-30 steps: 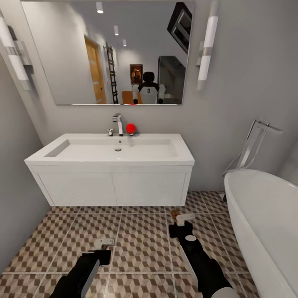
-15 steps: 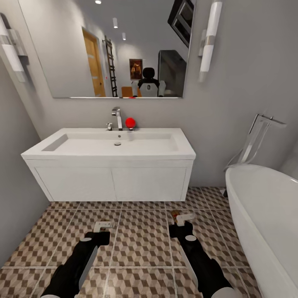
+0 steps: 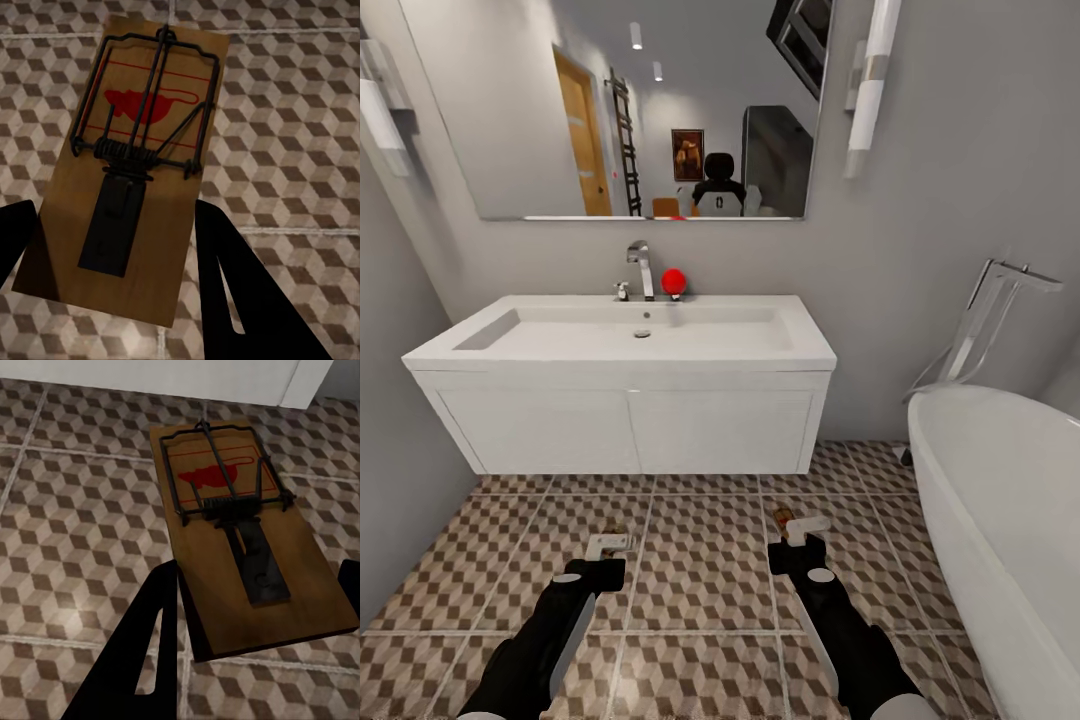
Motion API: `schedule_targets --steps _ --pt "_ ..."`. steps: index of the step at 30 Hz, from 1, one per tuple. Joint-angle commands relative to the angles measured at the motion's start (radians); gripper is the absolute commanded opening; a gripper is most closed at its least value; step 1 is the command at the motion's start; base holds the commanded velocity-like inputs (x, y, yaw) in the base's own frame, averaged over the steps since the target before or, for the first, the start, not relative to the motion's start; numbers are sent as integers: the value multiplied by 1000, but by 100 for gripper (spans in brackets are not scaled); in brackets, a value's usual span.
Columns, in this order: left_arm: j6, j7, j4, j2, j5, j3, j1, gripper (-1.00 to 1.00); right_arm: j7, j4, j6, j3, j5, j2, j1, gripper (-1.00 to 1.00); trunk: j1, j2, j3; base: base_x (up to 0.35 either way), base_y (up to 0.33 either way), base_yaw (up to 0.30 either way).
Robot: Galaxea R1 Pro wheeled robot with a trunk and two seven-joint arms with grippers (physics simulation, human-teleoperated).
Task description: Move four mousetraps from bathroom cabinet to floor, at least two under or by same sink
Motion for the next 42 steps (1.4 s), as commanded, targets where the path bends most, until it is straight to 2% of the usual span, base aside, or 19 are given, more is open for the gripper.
schedule_targets --steps 1,32,38,42 --pt "0 2 0 0 -4 -1 0 -100 -3 0 0 0 -1 0 0 -100 4 -7 -5 0 0 0" --pt "-1 2 -2 0 -4 -1 0 -100 -2 0 -1 1 -1 0 0 -100 123 -224 -150 0 0 0" --pt "-2 2 0 0 -4 -2 0 -100 2 0 -15 4 -1 -1 0 -100 146 -266 -178 0 0 0" --pt "-3 2 0 0 -4 -2 0 -100 4 0 -55 6 -1 -3 0 -100 161 -294 -197 0 0 0"
